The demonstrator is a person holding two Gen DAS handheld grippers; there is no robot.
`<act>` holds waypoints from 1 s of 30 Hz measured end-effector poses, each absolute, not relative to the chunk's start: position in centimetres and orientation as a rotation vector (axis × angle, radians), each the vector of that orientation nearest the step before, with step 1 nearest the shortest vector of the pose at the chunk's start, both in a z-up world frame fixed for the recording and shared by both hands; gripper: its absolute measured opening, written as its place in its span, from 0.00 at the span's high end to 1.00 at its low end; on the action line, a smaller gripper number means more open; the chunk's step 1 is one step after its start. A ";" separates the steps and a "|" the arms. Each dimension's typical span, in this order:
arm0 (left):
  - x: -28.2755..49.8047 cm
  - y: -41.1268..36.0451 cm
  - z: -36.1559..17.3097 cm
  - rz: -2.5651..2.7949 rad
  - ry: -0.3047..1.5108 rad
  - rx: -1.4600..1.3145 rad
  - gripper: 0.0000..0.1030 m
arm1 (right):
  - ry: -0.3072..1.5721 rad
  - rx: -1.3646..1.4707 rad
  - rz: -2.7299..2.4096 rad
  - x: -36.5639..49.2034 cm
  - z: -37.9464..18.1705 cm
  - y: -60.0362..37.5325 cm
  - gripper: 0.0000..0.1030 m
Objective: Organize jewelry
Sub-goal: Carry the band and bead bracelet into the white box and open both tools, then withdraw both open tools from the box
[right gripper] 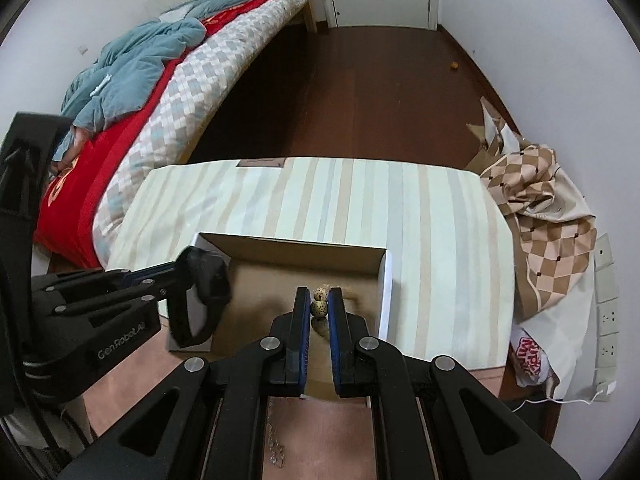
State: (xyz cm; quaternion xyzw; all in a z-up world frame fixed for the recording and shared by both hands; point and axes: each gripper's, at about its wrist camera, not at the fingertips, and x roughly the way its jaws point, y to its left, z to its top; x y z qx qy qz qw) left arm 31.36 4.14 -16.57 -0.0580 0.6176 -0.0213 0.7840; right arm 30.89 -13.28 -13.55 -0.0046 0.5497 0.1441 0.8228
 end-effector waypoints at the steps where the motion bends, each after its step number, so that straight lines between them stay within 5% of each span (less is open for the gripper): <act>1: 31.6 4.2 -16.8 -0.043 1.343 -0.136 0.87 | 1.176 0.001 0.316 31.2 -13.7 -13.4 0.91; 3: 31.7 4.3 -16.8 -0.044 1.339 -0.153 0.75 | 1.233 0.033 0.355 32.0 -14.5 -13.5 0.91; 5: 31.8 4.3 -16.4 -0.031 1.327 -0.148 0.24 | 1.279 0.058 0.362 32.3 -15.3 -13.7 0.88; 9: 31.4 4.1 -15.5 -0.035 1.300 -0.148 0.21 | 1.313 0.083 0.343 32.0 -16.0 -14.8 0.49; 15: 30.1 4.5 -14.1 0.026 1.231 -0.110 0.02 | 1.272 0.038 0.274 30.1 -15.0 -15.6 0.44; 19: 28.4 4.8 -13.9 0.078 1.167 -0.059 0.01 | 1.253 -0.035 0.186 29.0 -15.4 -15.7 0.10; 30: 24.6 5.4 -14.6 0.179 1.131 -0.015 0.01 | 1.231 -0.096 0.100 26.9 -16.2 -15.5 0.07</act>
